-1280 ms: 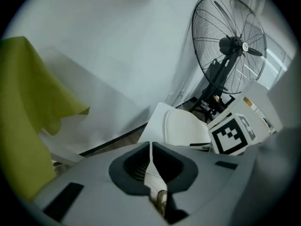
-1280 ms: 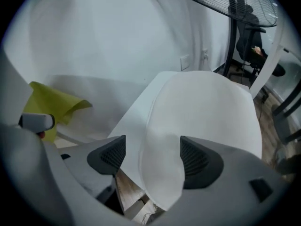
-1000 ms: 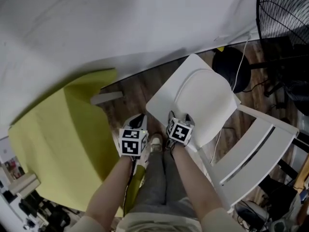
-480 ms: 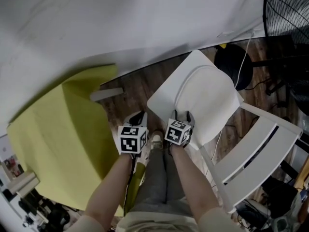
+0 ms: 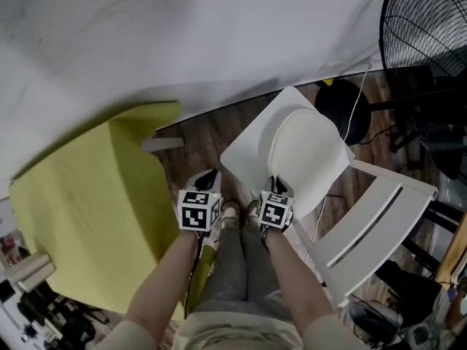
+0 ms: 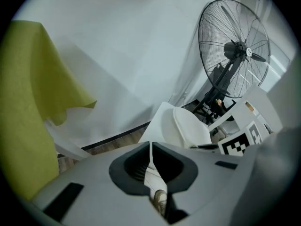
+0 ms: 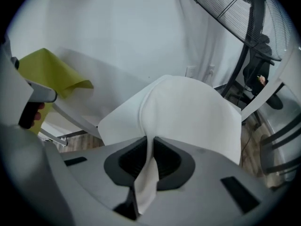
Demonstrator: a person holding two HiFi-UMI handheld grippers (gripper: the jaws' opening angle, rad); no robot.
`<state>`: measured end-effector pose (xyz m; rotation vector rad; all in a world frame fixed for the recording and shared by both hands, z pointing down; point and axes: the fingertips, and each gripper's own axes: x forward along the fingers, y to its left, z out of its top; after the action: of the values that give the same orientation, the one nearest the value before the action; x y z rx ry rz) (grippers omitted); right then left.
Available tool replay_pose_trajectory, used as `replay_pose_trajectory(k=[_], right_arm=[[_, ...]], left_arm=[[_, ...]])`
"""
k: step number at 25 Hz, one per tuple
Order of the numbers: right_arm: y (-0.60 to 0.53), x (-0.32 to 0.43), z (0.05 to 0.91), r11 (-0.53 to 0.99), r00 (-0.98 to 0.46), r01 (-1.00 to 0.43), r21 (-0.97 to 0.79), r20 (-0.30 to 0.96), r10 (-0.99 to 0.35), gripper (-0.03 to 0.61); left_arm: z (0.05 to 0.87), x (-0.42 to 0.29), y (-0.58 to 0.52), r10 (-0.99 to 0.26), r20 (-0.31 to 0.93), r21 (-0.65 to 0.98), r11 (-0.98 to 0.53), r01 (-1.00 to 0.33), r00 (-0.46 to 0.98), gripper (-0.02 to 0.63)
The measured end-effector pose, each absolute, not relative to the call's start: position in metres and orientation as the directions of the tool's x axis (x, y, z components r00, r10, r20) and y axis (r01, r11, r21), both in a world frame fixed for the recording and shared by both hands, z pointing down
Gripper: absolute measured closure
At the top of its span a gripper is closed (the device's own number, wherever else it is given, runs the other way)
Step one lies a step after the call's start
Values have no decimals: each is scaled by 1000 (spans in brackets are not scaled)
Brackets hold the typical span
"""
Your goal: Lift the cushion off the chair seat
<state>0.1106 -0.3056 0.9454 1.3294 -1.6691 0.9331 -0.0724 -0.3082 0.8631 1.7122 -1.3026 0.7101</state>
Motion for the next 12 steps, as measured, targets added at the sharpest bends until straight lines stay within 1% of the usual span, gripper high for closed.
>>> replay_pose_trajectory(k=[12], right_arm=[[-323,141,807,188,-172,-979,-75,798,-578,523]], left_arm=[[776,-82,-302,-536,787,289,-119,-950,306,581]])
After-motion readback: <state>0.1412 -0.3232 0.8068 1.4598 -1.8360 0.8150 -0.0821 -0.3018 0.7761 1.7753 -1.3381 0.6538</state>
